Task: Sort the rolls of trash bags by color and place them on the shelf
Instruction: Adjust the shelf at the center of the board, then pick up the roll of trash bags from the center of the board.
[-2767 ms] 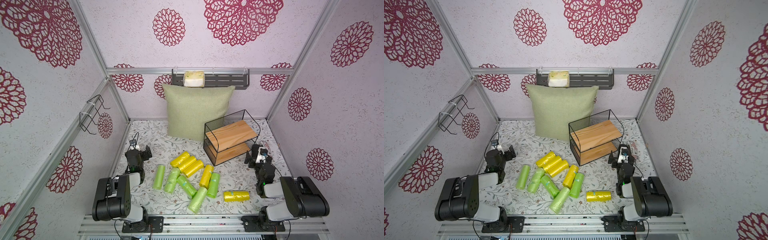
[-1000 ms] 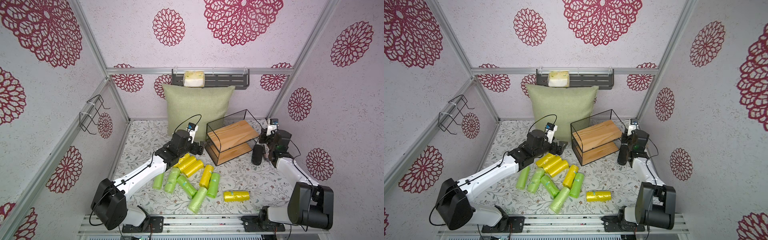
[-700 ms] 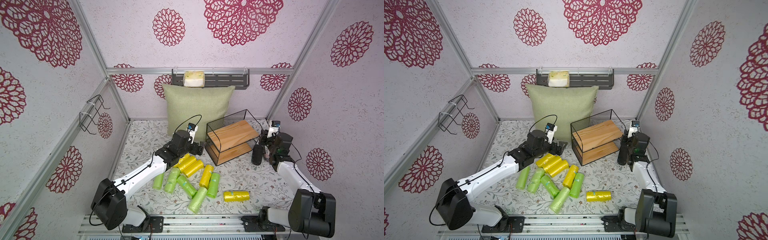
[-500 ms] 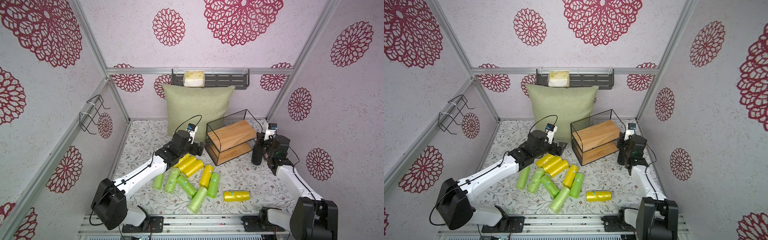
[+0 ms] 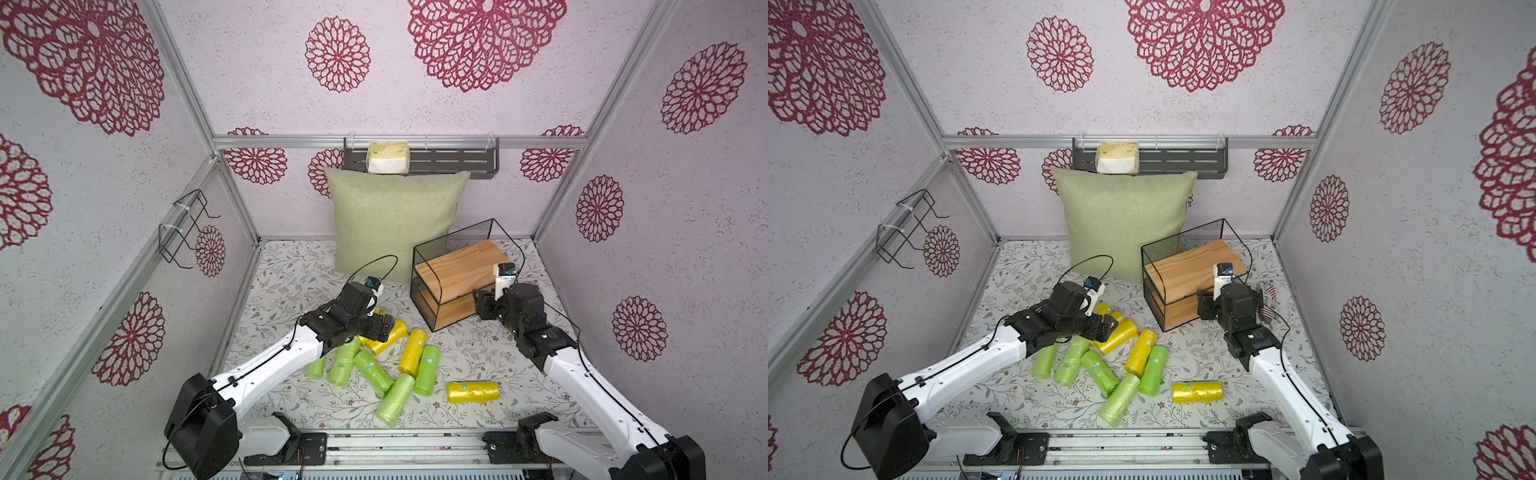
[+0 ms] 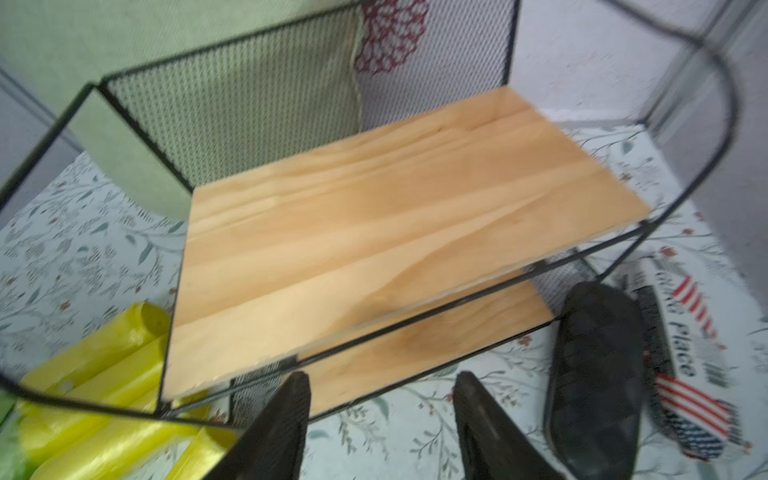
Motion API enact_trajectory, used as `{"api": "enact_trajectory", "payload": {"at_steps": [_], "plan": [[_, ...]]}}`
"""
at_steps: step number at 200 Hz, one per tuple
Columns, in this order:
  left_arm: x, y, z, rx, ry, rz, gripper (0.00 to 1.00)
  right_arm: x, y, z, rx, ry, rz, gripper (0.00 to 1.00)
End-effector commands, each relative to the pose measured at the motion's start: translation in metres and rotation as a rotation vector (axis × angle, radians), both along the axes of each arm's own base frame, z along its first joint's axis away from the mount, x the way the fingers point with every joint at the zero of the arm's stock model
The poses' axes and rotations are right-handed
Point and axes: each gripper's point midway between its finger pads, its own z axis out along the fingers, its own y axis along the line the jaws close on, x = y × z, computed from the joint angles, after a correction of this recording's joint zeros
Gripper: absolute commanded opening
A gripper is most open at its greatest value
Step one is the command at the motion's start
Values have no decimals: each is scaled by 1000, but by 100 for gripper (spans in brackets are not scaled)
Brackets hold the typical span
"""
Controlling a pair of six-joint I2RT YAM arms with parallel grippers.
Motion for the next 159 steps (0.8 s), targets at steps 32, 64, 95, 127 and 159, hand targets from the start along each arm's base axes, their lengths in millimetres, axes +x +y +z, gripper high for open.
{"api": "enact_trajectory", "payload": {"at_steps": [32,64,95,127,159], "plan": [[43,54,-22,118,80,134,84,-15,32,-26,79,88,98,64],[72,46,-39,205,116,82,86,-17,34,-30,73,93,114,65],[88,45,-60,282,157,48,87,-20,30,-30,50,87,111,66],[95,36,-75,290,200,7,82,-22,26,-30,43,68,101,67],[90,36,-97,328,278,-39,75,-24,25,-33,54,71,99,67]]}}
